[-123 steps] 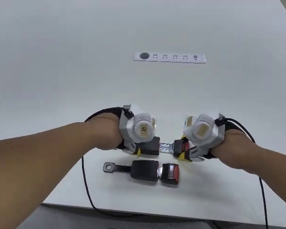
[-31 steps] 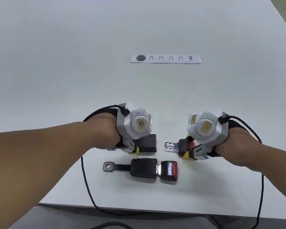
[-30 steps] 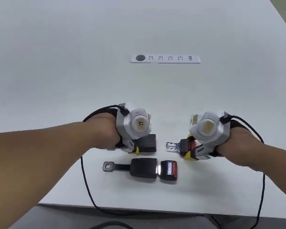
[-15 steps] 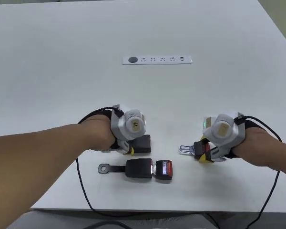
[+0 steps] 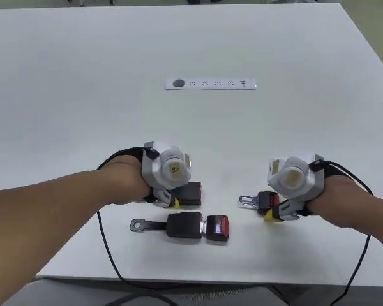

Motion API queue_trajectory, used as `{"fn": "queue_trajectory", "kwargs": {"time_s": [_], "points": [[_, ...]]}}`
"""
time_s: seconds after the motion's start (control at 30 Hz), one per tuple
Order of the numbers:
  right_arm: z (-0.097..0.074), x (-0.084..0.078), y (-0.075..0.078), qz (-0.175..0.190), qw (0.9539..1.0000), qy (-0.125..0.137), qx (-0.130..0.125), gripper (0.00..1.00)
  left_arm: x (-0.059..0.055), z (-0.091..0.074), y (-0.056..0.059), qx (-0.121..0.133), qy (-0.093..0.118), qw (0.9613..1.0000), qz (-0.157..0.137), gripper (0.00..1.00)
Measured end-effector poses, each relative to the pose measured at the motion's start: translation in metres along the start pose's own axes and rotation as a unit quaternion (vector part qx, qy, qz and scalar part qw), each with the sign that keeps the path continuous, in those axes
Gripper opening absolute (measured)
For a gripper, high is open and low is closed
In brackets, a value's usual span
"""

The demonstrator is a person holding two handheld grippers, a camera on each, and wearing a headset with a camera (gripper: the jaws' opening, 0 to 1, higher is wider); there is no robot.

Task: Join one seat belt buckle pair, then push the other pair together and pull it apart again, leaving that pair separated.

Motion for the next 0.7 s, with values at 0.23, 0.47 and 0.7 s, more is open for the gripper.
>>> {"fn": "queue_trajectory", "kwargs": {"time_s": [0.23, 0.47, 0.7], "points": [[-0.034, 0.018, -0.013, 0.007, 0.9988, 0.044, -0.021, 0.55, -0.001, -0.058, 0.011, 0.030, 0.075, 0.9944, -0.067, 0.52], [-0.052, 0.025, -0.031, 0.078, 0.9930, 0.082, -0.033, 0.73, -0.033, -0.089, 0.042, 0.032, 0.094, 0.9850, -0.141, 0.64], [-0.061, 0.020, -0.048, 0.092, 0.9913, 0.088, -0.034, 0.81, -0.066, -0.101, 0.055, 0.040, 0.094, 0.9783, -0.180, 0.83]]}}
Point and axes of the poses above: the centre of the closed fingertips' face, and the gripper's own axes: z roughly forward along the fingers, y roughly to its right, x roughly out of its top, the point moved 6 cm from there along -z, roughly backward along the fingers, and after that the axes turned 10 degrees about -z, right-handed, at the moved point
